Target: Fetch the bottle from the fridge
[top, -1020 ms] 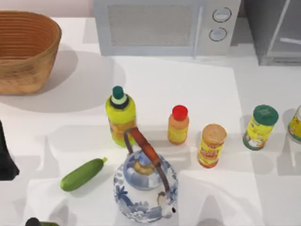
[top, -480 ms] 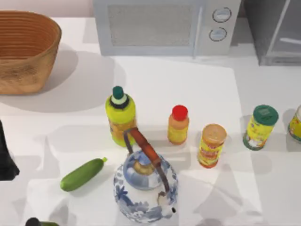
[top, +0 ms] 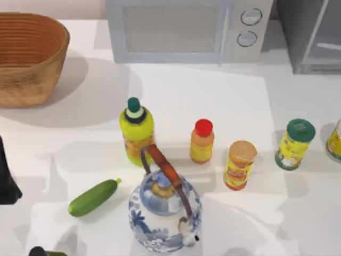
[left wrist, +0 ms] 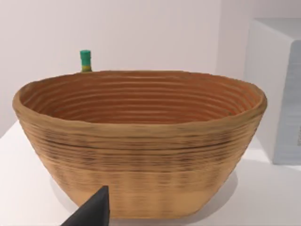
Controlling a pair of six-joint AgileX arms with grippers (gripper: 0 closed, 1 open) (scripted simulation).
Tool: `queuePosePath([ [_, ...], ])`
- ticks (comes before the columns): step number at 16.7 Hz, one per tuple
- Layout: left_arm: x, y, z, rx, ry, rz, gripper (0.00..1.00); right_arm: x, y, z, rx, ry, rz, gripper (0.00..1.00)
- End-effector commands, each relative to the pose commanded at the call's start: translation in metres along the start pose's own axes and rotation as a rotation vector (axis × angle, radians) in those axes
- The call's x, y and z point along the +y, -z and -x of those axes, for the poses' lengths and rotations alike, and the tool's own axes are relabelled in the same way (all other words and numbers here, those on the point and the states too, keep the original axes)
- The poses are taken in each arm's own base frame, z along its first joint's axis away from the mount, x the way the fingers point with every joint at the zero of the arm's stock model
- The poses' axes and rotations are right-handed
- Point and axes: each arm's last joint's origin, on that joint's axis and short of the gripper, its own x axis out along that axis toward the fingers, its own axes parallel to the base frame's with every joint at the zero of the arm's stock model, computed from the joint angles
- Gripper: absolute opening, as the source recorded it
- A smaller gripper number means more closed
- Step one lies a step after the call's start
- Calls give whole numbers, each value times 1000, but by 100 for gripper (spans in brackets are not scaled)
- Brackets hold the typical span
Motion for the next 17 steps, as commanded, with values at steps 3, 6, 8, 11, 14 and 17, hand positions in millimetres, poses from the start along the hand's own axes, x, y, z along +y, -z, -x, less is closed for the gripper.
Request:
queuePosePath([
  [3,0,0,0,0,0,0,100,-12,13,-4,-9,-1,3,100],
  [6,0,0,0,0,0,0,100,-18,20,-5,-19,-1,8,100],
  [8,0,0,0,0,0,0,100,-19,20,-5,-21,-1,9,100],
  [11,0,0,0,0,0,0,100,-18,20,-5,-17,-4,7,100],
  [14,0,0,0,0,0,0,100,-19,22,-15,-10,-5,4,100],
  [17,0,0,0,0,0,0,100,-25,25,-49,0,-3,3,100],
])
